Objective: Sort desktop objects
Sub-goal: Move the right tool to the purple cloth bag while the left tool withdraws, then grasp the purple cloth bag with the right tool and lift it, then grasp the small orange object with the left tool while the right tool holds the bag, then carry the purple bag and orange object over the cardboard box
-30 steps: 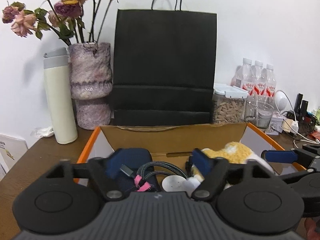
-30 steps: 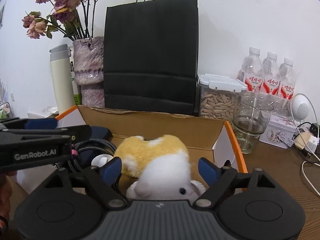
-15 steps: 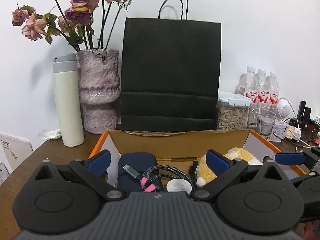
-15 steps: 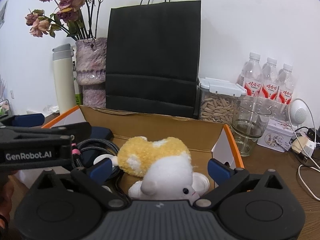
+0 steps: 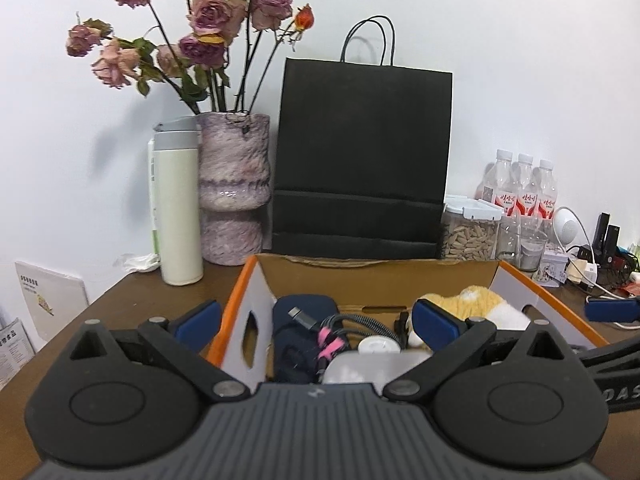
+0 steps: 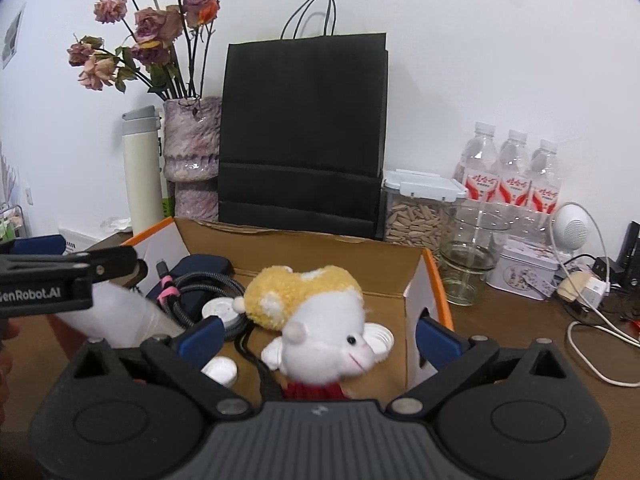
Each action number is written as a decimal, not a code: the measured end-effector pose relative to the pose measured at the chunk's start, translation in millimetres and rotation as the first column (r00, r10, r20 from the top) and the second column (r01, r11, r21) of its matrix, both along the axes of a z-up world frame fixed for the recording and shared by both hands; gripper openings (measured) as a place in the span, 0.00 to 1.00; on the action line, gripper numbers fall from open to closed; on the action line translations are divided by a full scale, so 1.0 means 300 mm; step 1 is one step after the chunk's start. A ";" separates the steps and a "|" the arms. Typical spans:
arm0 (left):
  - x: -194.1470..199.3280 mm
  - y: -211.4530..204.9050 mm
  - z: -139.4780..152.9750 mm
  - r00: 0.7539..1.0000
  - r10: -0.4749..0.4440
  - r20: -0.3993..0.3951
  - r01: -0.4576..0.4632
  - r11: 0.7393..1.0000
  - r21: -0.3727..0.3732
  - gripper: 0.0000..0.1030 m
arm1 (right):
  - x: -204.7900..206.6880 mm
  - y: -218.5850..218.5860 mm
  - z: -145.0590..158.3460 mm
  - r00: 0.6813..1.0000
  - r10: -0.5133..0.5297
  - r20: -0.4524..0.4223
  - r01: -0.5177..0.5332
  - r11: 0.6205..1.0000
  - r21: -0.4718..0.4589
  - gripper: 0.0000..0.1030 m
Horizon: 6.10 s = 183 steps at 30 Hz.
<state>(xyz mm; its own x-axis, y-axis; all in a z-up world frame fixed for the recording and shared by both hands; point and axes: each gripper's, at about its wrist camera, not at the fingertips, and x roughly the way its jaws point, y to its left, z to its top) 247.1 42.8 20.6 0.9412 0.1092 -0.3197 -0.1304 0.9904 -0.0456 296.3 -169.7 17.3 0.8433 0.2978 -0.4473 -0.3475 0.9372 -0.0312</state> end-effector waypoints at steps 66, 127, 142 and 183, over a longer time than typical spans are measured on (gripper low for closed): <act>-0.230 -0.003 -0.153 0.968 -0.084 -0.237 0.091 0.996 0.019 1.00 | -0.279 -0.053 -0.127 0.982 0.100 -0.159 -0.084 0.991 0.101 0.09; -0.081 -0.142 -0.219 0.934 -0.181 -0.307 0.182 0.983 -0.026 0.19 | -0.249 -0.191 -0.130 0.996 0.069 -0.065 -0.063 0.994 0.089 0.09; -0.202 -0.178 -0.136 0.962 -0.208 -0.175 0.214 0.977 0.015 0.14 | -0.300 -0.181 -0.063 0.996 0.085 0.021 -0.087 0.989 0.121 0.09; 0.182 -0.014 -0.001 0.988 -0.139 -0.064 0.140 0.990 0.010 0.14 | 0.198 0.067 -0.031 0.996 0.074 0.042 -0.081 0.973 0.217 0.09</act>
<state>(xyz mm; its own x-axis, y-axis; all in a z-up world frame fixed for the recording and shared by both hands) 301.8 38.6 20.2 0.9256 -0.0167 -0.3781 0.0068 0.9996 -0.0274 355.8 -149.5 8.0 0.8272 0.4502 -0.3363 -0.4216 0.8929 0.1583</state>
